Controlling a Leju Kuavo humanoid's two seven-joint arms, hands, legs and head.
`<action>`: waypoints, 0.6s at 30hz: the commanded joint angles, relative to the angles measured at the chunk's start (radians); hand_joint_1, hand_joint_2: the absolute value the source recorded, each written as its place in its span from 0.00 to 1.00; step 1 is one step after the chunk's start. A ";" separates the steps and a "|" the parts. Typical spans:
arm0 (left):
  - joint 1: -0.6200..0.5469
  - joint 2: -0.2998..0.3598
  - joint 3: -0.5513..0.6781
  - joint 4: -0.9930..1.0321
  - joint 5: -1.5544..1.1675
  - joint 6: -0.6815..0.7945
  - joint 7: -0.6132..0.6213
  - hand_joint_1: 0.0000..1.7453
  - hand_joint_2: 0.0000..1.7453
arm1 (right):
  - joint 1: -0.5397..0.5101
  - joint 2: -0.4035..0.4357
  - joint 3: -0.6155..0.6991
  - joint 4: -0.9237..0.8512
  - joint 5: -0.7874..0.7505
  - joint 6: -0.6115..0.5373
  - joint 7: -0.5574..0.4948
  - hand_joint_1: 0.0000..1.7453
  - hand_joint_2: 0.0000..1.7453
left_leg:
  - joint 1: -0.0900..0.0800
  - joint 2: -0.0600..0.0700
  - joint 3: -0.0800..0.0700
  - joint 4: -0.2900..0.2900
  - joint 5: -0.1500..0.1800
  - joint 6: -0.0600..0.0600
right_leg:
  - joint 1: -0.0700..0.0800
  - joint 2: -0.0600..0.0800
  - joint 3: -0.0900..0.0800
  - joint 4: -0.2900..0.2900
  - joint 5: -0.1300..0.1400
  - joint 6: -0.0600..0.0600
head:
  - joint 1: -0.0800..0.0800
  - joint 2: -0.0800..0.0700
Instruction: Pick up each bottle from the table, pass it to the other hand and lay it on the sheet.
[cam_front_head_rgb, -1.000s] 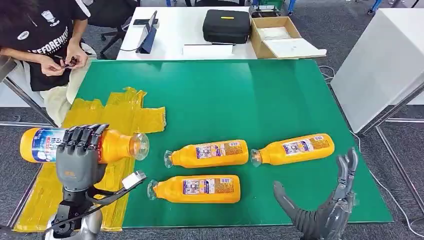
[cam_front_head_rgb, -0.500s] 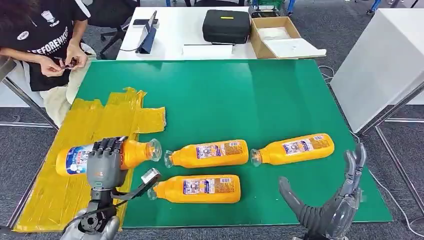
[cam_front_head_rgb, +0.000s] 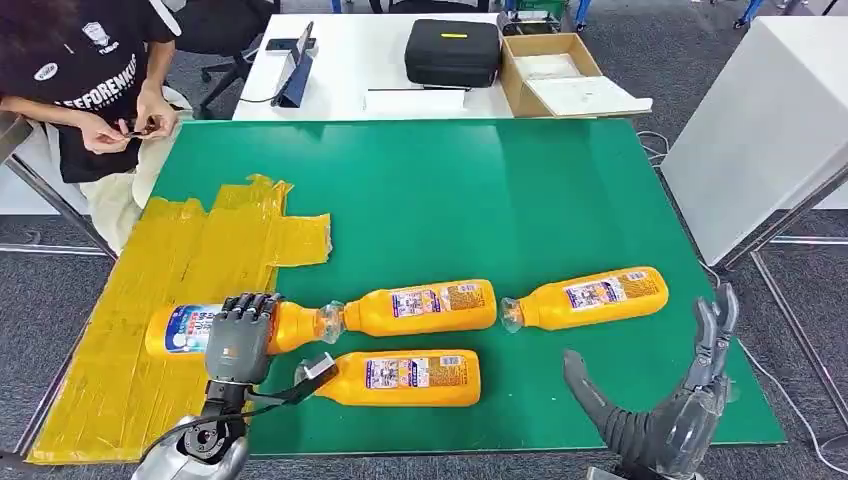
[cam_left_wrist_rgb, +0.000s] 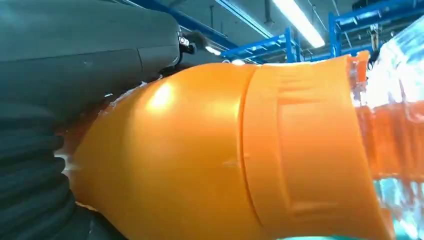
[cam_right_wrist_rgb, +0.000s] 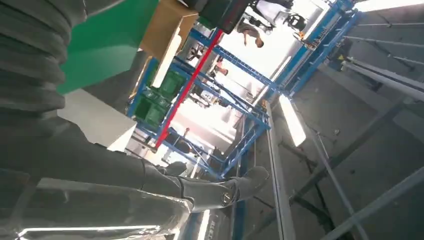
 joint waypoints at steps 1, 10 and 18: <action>-0.040 -0.040 0.077 0.114 0.001 0.003 -0.033 1.00 1.00 | -0.008 -0.003 -0.001 0.016 0.010 -0.043 0.028 0.00 1.00 | 0.001 -0.001 0.002 0.000 -0.001 -0.003 | 0.001 -0.002 0.003 -0.001 -0.001 -0.002 | 0.000 0.000; 0.020 -0.115 0.328 0.015 0.006 0.003 -0.151 1.00 1.00 | -0.024 -0.026 0.015 0.083 -0.008 -0.043 0.041 0.00 1.00 | 0.003 0.002 0.005 -0.001 -0.002 -0.005 | 0.002 0.001 0.006 -0.002 -0.001 -0.003 | 0.000 0.000; 0.034 -0.142 0.444 -0.003 0.032 0.003 -0.228 1.00 1.00 | -0.028 -0.029 0.032 0.099 -0.020 -0.043 0.038 0.00 1.00 | 0.002 0.001 0.002 0.000 -0.001 -0.003 | 0.002 0.000 0.003 -0.002 0.000 -0.002 | 0.000 0.000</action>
